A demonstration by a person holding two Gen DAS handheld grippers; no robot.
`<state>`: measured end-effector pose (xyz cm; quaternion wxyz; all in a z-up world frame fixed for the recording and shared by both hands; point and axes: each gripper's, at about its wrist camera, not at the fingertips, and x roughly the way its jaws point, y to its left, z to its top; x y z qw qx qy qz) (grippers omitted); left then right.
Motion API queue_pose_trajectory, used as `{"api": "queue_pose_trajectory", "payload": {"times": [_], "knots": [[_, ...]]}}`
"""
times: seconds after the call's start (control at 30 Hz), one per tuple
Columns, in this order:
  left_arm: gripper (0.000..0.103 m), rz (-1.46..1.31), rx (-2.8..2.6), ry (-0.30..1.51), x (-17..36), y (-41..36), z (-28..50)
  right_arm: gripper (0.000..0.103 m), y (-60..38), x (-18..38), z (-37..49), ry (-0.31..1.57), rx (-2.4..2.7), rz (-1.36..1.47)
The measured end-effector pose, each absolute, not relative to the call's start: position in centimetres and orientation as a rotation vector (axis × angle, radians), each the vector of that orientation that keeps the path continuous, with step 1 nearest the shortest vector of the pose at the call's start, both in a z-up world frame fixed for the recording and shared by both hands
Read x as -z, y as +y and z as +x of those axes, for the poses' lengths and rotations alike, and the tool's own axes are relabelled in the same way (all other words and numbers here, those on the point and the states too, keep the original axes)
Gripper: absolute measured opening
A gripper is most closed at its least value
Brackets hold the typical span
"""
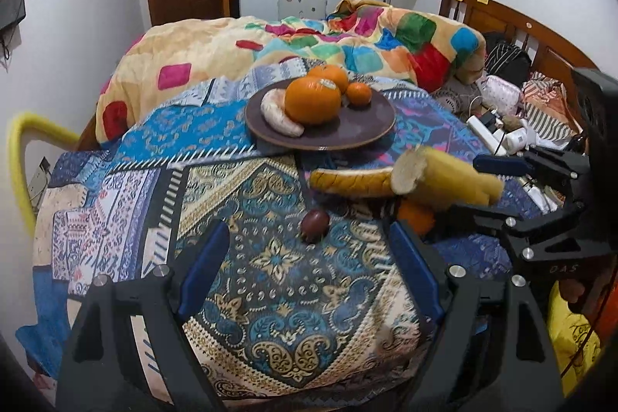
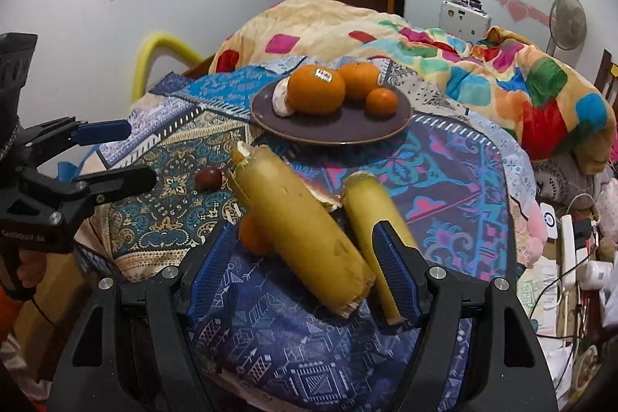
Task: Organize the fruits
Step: 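Move right tool to a yellow cylindrical piece and grasp it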
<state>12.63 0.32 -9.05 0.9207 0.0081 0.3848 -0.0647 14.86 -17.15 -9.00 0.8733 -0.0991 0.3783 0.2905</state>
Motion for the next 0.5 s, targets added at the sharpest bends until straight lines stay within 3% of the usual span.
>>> {"api": "queue_pose_trajectory", "payload": {"times": [0.4, 0.5], "knots": [[0.085, 0.013, 0.148, 0.82, 10.8, 0.6, 12.9, 0.058, -15.3, 10.4, 16.5, 0.812, -0.619, -0.243], [0.085, 0.007, 0.156, 0.82, 10.8, 0.3, 13.1, 0.05, -15.4, 10.3, 16.0, 0.794, -0.619, -0.253]]}}
